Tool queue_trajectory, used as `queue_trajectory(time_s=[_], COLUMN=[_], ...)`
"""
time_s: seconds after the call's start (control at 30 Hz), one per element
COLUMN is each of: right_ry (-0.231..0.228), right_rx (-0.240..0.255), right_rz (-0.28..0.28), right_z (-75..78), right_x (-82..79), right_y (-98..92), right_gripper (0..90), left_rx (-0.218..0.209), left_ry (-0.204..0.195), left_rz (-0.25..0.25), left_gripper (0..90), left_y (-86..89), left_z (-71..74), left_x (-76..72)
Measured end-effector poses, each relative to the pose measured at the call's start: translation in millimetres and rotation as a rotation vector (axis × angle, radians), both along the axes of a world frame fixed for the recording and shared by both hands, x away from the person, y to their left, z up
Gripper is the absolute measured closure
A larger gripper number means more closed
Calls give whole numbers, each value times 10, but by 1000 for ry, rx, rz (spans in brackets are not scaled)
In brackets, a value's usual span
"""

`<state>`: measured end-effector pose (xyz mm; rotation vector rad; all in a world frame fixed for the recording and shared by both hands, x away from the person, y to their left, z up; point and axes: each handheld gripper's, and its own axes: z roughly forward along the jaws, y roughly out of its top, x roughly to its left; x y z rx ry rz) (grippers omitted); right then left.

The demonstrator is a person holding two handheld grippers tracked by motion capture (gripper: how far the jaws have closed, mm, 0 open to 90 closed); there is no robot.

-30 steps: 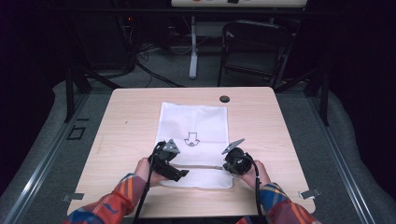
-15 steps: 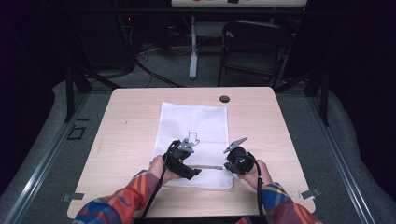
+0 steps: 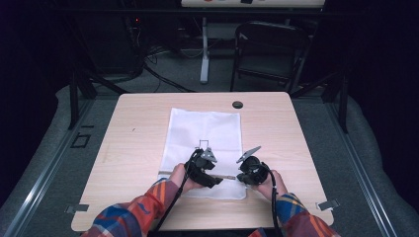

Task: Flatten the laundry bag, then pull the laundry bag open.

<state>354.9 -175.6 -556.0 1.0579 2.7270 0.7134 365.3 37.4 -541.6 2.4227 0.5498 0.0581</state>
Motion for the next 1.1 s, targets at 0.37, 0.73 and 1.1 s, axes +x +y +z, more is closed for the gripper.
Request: queue_trajectory(time_s=[0.37,0.73,1.1], right_ry=[7,0,-2], right_rx=[5,16,13], right_rz=[-6,-8,-2], right_z=[-2,-9,-9], right_x=[2,-7,-1], right_y=[-6,-7,-15], right_gripper=[900,900,900], left_rx=[-17,-25,-45], left_ry=[9,9,38], left_rz=[-42,-63,-50], left_gripper=[539,612,742], left_y=[-135,-255,-388], left_z=[-82,-118,-250], left_x=[24,47,98])
